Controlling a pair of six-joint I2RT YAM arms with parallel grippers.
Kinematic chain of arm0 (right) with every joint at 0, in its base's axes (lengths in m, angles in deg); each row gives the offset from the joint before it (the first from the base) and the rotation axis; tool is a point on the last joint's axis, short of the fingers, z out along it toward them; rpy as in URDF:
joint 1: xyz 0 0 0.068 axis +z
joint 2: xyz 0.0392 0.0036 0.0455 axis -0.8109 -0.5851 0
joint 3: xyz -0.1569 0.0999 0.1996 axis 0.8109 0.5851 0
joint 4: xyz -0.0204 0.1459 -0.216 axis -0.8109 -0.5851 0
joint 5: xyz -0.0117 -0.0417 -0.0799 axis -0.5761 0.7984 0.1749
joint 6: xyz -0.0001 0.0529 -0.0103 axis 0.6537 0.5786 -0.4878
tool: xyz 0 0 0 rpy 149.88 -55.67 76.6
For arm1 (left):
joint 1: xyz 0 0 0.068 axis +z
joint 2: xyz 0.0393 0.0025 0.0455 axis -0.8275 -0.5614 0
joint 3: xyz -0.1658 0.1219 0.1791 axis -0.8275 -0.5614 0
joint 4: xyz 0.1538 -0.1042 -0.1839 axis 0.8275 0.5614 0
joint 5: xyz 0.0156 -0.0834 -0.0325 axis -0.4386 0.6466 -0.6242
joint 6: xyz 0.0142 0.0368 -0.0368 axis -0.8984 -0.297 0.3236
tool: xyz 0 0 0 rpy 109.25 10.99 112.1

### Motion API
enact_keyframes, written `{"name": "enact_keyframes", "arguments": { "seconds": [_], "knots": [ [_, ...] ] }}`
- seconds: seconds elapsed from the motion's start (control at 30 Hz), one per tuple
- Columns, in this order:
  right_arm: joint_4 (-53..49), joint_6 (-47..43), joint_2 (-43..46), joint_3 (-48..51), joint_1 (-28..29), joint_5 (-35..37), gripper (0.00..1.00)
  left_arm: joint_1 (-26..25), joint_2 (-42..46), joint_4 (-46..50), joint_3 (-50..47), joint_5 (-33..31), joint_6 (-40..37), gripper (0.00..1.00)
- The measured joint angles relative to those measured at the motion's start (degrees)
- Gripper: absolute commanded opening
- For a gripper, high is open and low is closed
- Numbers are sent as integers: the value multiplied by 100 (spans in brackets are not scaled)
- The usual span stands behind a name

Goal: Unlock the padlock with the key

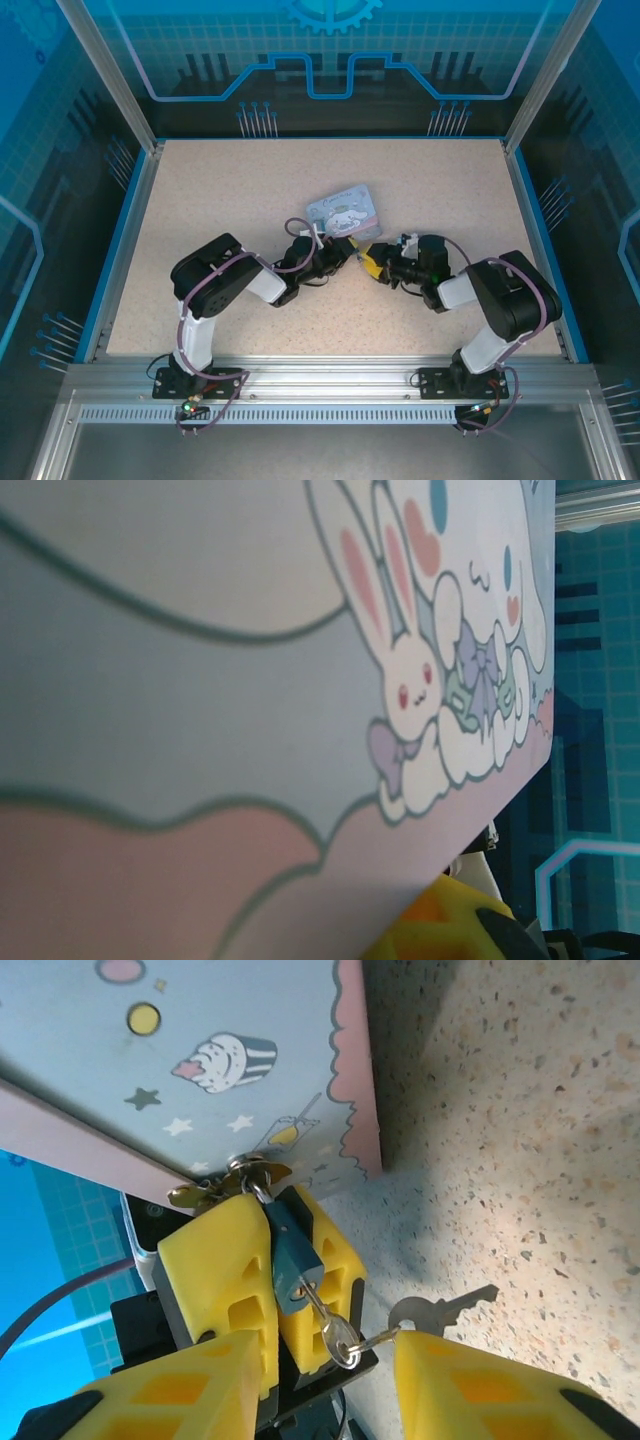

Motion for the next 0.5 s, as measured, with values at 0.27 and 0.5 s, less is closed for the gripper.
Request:
{"name": "enact_keyframes", "arguments": {
  "seconds": [0.27, 0.5],
  "knots": [
    [599, 634, -424, 15, 232, 243, 25, 0, 0, -2, 0, -2, 4, 0],
    [874, 837, -505, 24, 299, 356, 18, 0, 0, -7, 0, -4, 33, 0]
  ]
}}
